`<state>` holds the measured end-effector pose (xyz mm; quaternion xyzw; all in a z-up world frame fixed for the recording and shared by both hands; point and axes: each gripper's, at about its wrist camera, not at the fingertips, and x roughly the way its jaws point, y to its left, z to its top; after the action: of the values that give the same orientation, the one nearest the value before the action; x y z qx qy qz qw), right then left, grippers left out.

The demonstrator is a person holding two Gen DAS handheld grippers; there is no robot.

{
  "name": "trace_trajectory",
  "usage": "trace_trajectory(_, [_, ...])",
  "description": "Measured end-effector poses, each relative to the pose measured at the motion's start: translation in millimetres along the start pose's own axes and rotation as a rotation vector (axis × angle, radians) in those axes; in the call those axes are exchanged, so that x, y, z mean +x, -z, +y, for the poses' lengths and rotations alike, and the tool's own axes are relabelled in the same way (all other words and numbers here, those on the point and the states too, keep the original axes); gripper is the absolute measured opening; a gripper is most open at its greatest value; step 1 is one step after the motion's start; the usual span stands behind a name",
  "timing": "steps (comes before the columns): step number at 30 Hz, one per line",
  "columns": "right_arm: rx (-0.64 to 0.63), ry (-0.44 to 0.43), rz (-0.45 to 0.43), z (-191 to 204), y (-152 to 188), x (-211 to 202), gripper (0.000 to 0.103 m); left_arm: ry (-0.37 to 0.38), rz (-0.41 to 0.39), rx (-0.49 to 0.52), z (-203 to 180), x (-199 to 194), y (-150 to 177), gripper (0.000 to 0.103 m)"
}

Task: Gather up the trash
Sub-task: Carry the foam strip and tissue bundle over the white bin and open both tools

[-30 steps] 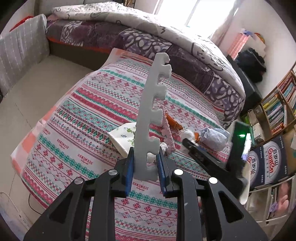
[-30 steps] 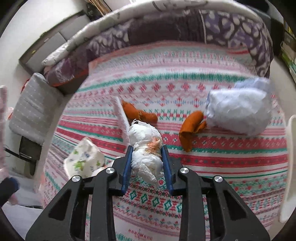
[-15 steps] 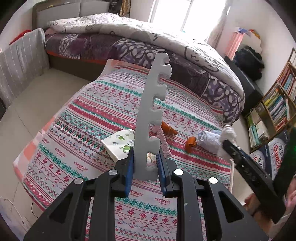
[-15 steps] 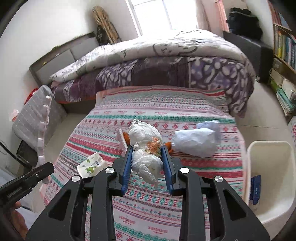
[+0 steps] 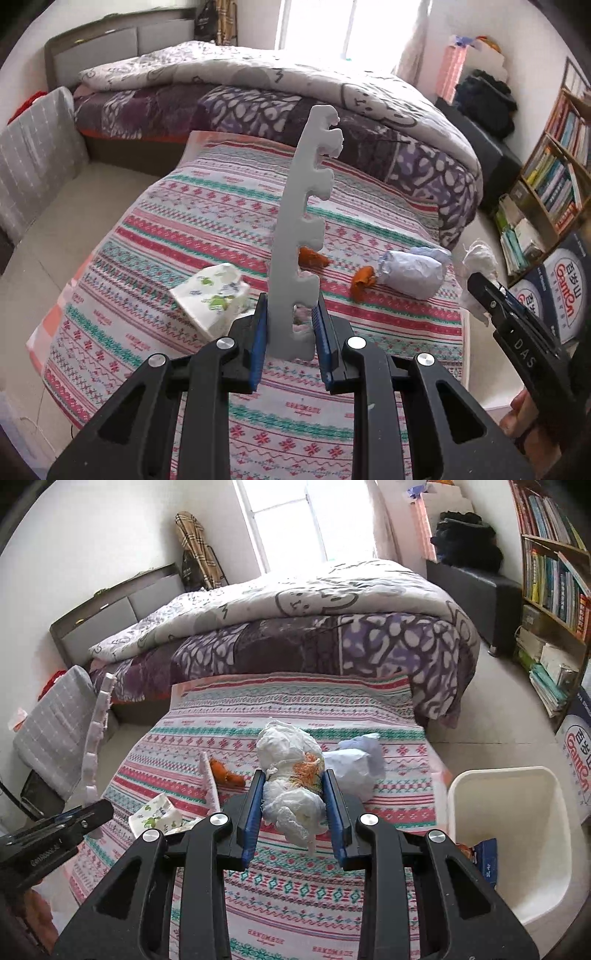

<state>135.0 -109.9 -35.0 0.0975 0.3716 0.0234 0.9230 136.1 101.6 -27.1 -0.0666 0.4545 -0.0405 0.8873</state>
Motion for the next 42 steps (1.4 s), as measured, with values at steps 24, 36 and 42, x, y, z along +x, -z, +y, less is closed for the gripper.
trace_trajectory(24, [0.094,0.107,0.04,-77.3,-2.9,-21.9,0.03,0.067,0.01,0.141,-98.4,18.7,14.0,0.024])
trace_trajectory(36, [0.187,0.179,0.078,-130.9,-1.0,-31.7,0.031,0.11,0.029,0.218,-145.5,28.1,25.9,0.024])
trace_trajectory(42, [0.233,0.221,0.071,-157.6,-0.8,-41.8,0.034,0.146,0.041,0.259,-171.3,32.0,33.9,0.024])
